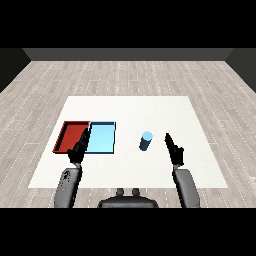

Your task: Pick the blue can and put it in the blue box

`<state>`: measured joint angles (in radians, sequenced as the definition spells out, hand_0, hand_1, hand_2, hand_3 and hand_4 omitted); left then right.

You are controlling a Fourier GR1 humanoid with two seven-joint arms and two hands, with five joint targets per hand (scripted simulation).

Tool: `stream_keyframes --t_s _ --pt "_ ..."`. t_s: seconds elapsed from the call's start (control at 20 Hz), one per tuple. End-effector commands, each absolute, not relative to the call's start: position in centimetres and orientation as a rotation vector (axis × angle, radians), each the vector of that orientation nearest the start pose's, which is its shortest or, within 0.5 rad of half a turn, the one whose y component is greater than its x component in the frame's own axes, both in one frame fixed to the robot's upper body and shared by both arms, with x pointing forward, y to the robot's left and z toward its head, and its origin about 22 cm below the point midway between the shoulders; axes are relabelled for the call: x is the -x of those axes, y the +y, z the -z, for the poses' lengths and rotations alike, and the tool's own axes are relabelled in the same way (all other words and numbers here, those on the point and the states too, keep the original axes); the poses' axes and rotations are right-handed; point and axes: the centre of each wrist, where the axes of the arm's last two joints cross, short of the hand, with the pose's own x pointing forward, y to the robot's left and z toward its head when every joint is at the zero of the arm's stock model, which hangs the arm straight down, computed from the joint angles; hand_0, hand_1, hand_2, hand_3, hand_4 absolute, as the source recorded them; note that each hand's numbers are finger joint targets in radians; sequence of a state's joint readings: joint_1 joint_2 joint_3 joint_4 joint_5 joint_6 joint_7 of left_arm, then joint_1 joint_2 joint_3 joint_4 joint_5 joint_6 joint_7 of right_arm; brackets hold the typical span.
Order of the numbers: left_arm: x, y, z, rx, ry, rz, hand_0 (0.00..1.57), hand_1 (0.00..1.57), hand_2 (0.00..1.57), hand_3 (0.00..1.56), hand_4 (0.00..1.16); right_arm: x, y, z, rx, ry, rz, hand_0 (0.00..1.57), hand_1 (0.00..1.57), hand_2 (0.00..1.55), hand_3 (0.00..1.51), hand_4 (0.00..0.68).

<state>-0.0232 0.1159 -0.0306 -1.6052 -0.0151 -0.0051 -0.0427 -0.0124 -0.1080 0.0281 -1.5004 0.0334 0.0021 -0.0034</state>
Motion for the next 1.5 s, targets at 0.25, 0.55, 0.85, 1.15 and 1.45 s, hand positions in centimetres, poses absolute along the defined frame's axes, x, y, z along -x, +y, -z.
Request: stream_keyframes --t_s 0.25,0.55,0.85,1.15,1.45 --pt "-24.6 23.9 -0.6 -0.053 -1.535 0.109 0.00 0.00 0.00 0.00 0.00 -25.9 -27.6 -2.0 0.109 -1.600 -0.105 0.00 0.00 0.00 0.00 0.000" --pt "-24.7 22.9 -1.3 0.070 -2.009 -0.048 0.00 0.00 0.00 0.00 0.00 -27.5 -27.0 -1.6 -0.175 -1.896 0.008 0.00 0.00 0.00 0.00 0.000" --pt "-23.8 23.4 -0.2 0.095 -2.031 -0.066 0.00 0.00 0.00 0.00 0.00 -27.7 -29.7 -2.3 -0.197 -1.888 -0.019 0.00 0.00 0.00 0.00 0.000" --pt "-23.7 25.5 -1.2 0.110 -2.017 -0.074 0.00 0.00 0.00 0.00 0.00 -26.9 -27.8 1.0 -0.182 -1.875 -0.014 0.00 0.00 0.00 0.00 0.000" --pt "-23.9 25.4 -0.6 0.090 -1.992 -0.071 0.00 0.00 0.00 0.00 0.00 -29.9 -26.9 -1.6 -0.222 -1.805 0.019 0.00 0.00 0.00 0.00 0.000"
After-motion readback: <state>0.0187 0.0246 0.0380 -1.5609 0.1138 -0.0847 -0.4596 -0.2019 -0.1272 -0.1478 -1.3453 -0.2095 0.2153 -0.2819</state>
